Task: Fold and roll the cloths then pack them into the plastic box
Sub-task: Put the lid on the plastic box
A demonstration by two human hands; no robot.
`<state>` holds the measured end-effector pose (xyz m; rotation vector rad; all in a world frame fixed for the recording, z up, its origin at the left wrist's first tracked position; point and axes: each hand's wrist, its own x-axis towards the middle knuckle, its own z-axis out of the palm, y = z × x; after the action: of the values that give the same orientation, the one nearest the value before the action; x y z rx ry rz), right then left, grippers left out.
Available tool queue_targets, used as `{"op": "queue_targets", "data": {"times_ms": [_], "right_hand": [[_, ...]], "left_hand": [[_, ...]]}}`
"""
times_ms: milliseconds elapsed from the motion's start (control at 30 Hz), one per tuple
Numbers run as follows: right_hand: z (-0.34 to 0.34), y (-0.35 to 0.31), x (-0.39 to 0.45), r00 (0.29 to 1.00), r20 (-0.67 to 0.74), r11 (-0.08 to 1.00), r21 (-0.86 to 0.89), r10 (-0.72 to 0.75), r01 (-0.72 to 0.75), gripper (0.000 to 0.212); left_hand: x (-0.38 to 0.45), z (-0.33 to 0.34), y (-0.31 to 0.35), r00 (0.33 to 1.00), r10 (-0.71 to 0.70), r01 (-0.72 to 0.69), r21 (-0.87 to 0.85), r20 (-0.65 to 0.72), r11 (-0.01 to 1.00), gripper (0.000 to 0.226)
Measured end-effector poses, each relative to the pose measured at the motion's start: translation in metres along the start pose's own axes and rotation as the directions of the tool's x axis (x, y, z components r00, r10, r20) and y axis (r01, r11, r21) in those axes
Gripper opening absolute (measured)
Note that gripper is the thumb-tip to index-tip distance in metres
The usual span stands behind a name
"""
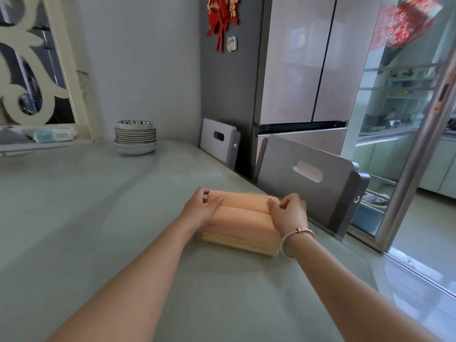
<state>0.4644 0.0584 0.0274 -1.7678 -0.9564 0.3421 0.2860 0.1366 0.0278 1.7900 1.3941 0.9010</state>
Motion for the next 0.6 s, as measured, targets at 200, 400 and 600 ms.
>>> {"op": "queue_targets", "data": {"times_ms": [200, 400, 600], "right_hand": [[0.046, -0.037, -0.037, 0.945, 0.280, 0.981, -0.046, -0.168, 0.188, 0.021], [0.116, -0.080, -0.104, 0.819, 0.530, 0.959, -0.034, -0.221, 0.281, 0.034], [0.137, -0.108, -0.127, 0.777, 0.578, 0.924, -0.100, -0.248, 0.369, 0.036]], "left_hand": [[-0.047, -0.073, -0.042, 0.989, -0.009, 0.034, 0.175, -0.145, 0.984, 0.033], [-0.105, -0.167, -0.075, 0.926, -0.151, 0.211, 0.144, -0.345, 0.967, 0.015], [-0.119, -0.201, -0.080, 0.905, -0.297, 0.373, 0.233, -0.303, 0.898, 0.042]]}}
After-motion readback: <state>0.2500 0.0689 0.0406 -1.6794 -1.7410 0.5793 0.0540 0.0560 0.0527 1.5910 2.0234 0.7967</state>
